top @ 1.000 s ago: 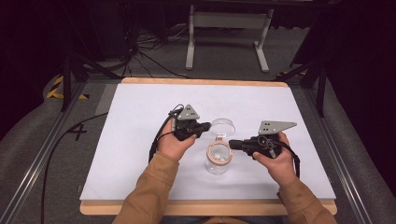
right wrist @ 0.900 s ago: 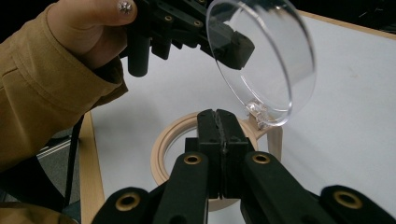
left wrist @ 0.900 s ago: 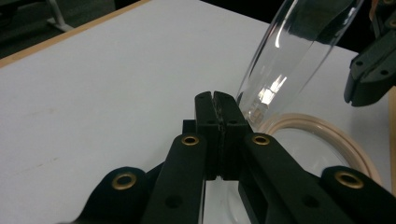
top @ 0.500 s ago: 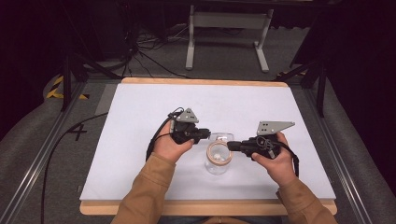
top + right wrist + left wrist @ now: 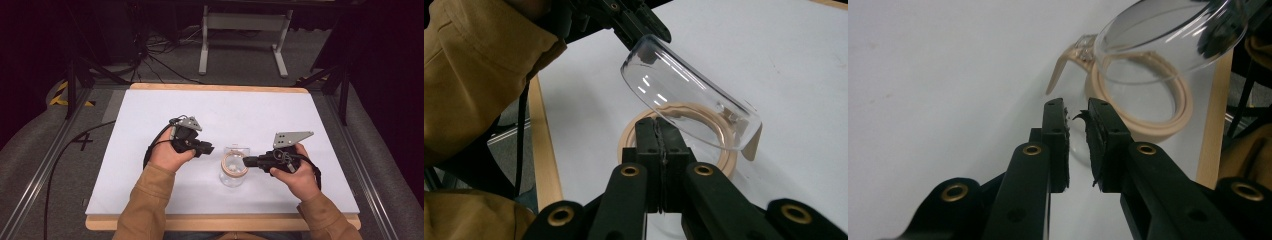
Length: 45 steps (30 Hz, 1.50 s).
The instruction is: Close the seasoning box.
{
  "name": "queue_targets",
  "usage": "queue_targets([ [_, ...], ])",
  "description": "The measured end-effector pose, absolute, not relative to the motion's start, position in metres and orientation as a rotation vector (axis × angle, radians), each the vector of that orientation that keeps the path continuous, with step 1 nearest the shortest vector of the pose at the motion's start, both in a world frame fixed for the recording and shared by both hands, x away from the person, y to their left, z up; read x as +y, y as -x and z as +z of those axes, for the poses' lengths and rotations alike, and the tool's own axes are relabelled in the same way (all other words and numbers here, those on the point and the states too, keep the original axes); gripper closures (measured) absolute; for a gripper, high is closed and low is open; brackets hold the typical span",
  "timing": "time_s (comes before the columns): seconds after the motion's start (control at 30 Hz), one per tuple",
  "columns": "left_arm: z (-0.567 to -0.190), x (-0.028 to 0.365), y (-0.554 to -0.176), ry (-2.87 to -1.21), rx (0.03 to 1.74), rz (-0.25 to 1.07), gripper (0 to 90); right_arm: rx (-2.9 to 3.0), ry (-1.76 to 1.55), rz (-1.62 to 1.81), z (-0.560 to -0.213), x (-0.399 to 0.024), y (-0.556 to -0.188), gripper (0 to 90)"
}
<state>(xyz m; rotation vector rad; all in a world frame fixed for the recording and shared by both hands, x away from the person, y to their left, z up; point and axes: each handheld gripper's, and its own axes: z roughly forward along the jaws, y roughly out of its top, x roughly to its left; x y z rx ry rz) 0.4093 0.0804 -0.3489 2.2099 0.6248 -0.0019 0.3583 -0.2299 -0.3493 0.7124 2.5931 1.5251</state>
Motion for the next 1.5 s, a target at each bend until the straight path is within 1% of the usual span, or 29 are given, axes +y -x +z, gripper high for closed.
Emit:
queue_targets([
  [0.17,-0.349,0.091,-0.41,-2.209,0.659,-0.028,79.5,2.626,-0.727,1.493,-0.349,-0.232,-0.358,90.0],
  [0.73,-0.351,0.094,-0.412,-2.246,0.68,-0.042,78.8,2.779,-0.721,1.336,-0.357,-0.227,-0.356,90.0],
  [1.23,-0.353,0.095,-0.413,-2.244,0.694,-0.048,77.8,2.88,-0.715,1.243,-0.364,-0.222,-0.355,90.0],
  [1.5,-0.352,0.096,-0.412,-2.232,0.709,-0.027,74.7,2.867,-0.698,1.262,-0.359,-0.224,-0.354,90.0],
])
